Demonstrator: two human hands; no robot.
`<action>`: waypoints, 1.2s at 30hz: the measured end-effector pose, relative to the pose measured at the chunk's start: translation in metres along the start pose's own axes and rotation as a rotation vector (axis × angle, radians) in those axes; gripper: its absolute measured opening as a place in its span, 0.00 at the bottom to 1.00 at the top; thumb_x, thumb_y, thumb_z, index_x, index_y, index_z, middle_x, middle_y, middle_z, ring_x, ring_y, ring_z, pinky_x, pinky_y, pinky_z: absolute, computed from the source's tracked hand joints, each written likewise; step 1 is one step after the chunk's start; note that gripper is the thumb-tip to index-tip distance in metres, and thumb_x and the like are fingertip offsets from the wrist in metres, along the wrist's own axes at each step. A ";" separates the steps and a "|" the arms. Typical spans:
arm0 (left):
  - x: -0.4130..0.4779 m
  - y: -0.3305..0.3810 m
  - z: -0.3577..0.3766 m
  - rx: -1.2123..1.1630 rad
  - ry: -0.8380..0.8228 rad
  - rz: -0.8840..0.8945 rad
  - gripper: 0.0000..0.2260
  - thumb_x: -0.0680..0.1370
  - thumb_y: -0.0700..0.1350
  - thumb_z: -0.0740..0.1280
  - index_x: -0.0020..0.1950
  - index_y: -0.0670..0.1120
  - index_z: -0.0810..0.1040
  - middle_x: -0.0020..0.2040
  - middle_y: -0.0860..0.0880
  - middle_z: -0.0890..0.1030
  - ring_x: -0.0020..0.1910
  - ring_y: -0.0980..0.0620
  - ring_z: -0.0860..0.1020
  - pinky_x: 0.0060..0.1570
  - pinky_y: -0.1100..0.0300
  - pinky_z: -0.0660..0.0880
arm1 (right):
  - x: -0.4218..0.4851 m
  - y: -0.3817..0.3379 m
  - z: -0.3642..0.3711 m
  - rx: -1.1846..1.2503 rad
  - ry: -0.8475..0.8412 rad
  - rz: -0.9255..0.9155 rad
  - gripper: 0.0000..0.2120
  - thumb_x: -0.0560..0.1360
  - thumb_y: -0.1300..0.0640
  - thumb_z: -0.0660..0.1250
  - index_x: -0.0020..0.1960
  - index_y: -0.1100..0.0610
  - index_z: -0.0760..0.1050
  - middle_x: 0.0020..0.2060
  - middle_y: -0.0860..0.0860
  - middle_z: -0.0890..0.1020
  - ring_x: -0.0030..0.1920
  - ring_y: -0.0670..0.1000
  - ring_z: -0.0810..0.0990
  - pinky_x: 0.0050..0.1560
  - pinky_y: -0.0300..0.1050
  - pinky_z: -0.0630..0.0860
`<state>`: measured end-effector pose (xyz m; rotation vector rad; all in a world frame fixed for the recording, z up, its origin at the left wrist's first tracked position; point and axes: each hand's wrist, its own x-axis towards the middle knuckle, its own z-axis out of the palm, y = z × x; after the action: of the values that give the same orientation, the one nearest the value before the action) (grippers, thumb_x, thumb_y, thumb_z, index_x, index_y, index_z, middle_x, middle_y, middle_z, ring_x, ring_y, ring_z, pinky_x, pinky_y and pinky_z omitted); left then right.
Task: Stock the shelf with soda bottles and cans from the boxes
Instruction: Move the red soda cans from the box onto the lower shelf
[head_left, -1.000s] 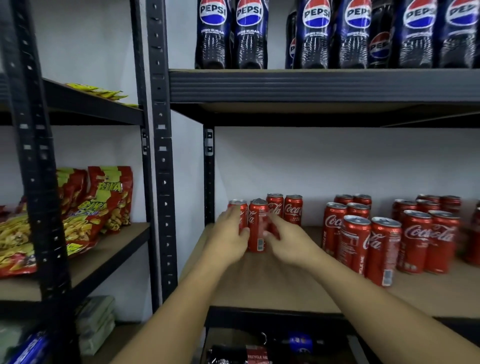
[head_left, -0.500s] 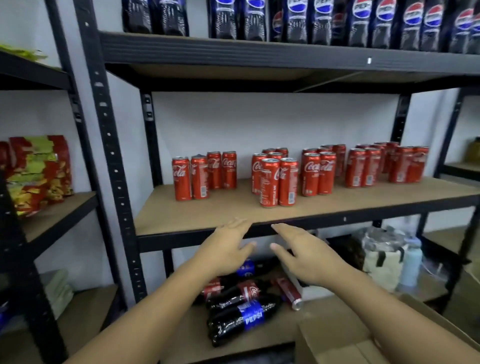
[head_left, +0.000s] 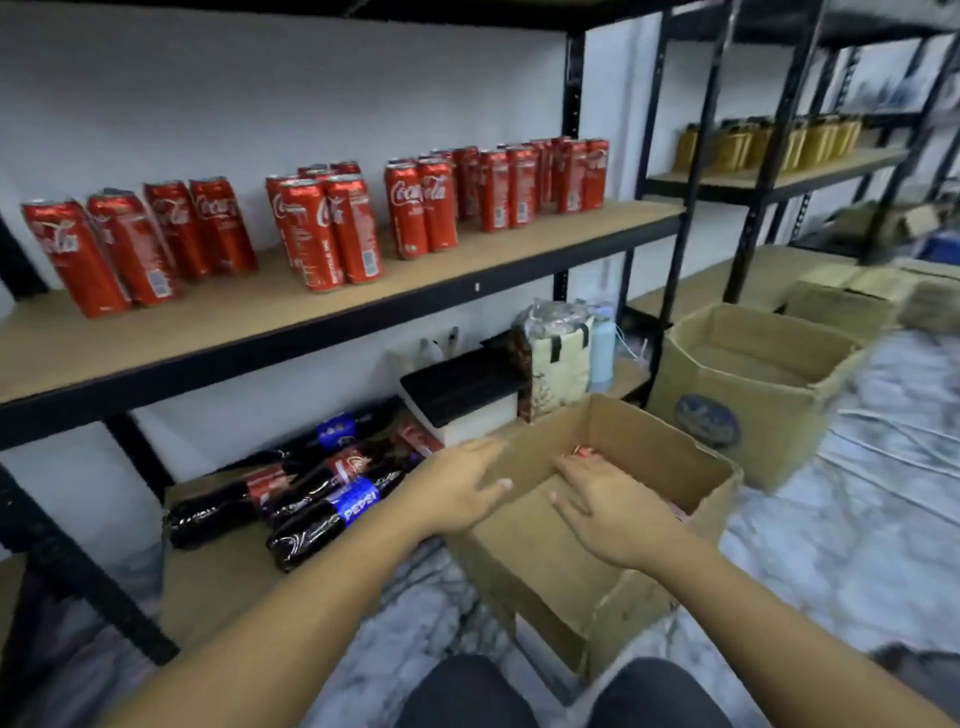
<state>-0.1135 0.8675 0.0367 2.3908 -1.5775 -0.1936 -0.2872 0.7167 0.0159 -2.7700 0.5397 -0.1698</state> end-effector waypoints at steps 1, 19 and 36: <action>0.010 0.004 0.011 -0.003 -0.023 0.010 0.27 0.81 0.57 0.63 0.75 0.43 0.70 0.74 0.44 0.73 0.73 0.45 0.70 0.70 0.55 0.66 | -0.001 0.014 0.006 0.007 -0.017 0.035 0.27 0.84 0.43 0.56 0.79 0.56 0.63 0.76 0.53 0.69 0.75 0.52 0.66 0.73 0.42 0.58; 0.295 -0.024 0.237 -0.093 -0.365 -0.005 0.22 0.81 0.49 0.67 0.73 0.41 0.72 0.73 0.40 0.72 0.72 0.41 0.69 0.72 0.52 0.65 | 0.157 0.237 0.122 0.179 -0.374 0.559 0.24 0.81 0.45 0.62 0.73 0.54 0.71 0.67 0.55 0.78 0.65 0.58 0.77 0.69 0.53 0.71; 0.328 -0.053 0.347 -0.060 -0.137 -0.177 0.16 0.76 0.44 0.69 0.63 0.48 0.76 0.69 0.47 0.73 0.70 0.41 0.68 0.64 0.45 0.70 | 0.196 0.281 0.214 0.024 -0.378 0.721 0.34 0.76 0.46 0.71 0.78 0.50 0.61 0.76 0.53 0.66 0.76 0.58 0.64 0.76 0.60 0.60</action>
<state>-0.0257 0.5348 -0.2987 2.5168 -1.3926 -0.4425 -0.1665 0.4546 -0.2668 -2.3118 1.3422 0.4889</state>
